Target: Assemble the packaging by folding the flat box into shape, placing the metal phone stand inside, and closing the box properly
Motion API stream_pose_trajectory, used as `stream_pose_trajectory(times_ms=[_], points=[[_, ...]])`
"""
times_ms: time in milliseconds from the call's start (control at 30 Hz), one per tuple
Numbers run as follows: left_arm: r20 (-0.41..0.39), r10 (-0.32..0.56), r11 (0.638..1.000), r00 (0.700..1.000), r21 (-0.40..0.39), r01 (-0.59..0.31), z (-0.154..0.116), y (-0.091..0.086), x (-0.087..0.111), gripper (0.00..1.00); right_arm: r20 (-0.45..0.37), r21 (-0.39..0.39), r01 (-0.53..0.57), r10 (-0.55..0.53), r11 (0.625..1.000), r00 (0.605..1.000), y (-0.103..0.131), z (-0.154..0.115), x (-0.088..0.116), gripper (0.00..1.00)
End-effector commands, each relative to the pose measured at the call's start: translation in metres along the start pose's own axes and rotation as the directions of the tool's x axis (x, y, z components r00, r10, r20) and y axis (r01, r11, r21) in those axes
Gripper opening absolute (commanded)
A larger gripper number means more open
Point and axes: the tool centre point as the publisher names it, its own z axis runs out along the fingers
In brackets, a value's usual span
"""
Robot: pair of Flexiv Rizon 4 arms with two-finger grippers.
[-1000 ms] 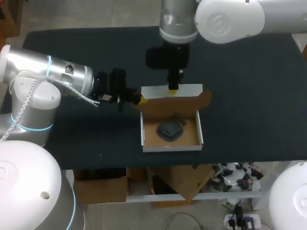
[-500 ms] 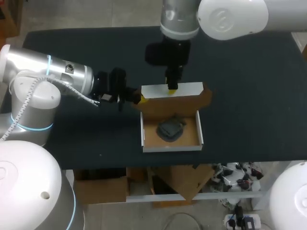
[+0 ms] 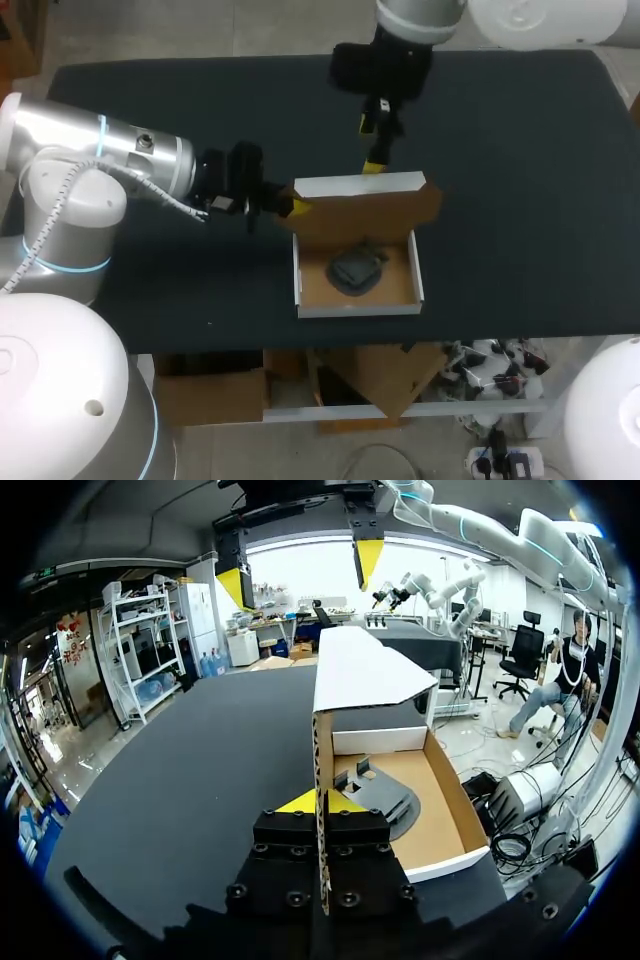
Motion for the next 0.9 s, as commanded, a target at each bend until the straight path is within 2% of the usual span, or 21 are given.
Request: stream_pose_trajectory(times_ms=[33,700,900], points=[[0.0,0.0,1.0,1.0,-0.001,0.0,0.0003,-0.0001,-0.0001,0.0,-0.021,-0.063,-0.059,0.058,0.996,0.998,-0.0065,-0.0172,-0.0035,1.0],[0.0,0.0,1.0,1.0,-0.001,0.0,0.0003,-0.0001,-0.0001,0.0,-0.023,-0.07,-0.057,0.056,0.996,0.998,-0.0063,-0.0186,-0.0039,1.0],[0.0,0.0,1.0,1.0,-0.001,0.0,0.0003,-0.0001,-0.0001,0.0,-0.039,-0.063,-0.222,0.219,0.973,0.975,-0.0151,-0.0191,-0.0121,1.0]])
